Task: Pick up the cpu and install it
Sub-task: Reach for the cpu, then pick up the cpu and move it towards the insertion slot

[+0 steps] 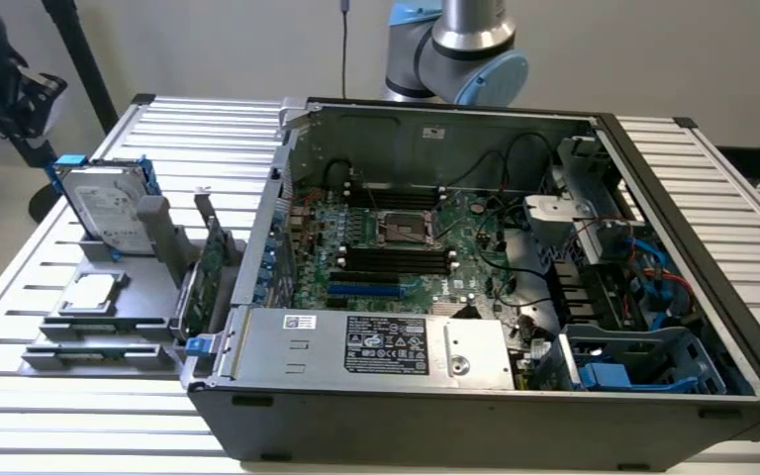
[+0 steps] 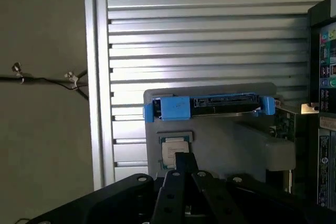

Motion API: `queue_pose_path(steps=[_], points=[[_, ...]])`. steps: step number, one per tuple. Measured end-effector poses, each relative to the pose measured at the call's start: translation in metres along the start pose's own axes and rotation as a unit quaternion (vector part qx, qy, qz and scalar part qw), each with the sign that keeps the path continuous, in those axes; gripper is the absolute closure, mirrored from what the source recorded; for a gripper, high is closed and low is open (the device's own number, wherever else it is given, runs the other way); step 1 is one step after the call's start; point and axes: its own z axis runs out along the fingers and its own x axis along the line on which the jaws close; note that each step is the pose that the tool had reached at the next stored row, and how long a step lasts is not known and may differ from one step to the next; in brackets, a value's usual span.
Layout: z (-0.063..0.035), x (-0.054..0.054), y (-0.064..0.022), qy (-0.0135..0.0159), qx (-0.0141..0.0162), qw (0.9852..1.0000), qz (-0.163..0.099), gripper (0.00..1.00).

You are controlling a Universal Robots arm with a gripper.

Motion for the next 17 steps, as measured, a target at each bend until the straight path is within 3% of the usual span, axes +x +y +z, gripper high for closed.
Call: queue_pose_path(steps=[5, 17], points=[[0.0016, 0.0018, 0.0005, 0.0010, 0.0002, 0.9997, -0.023, 0.89], [0.0017, 0.0018, 0.0004, 0.0011, 0.0002, 0.9997, -0.023, 0.89]])
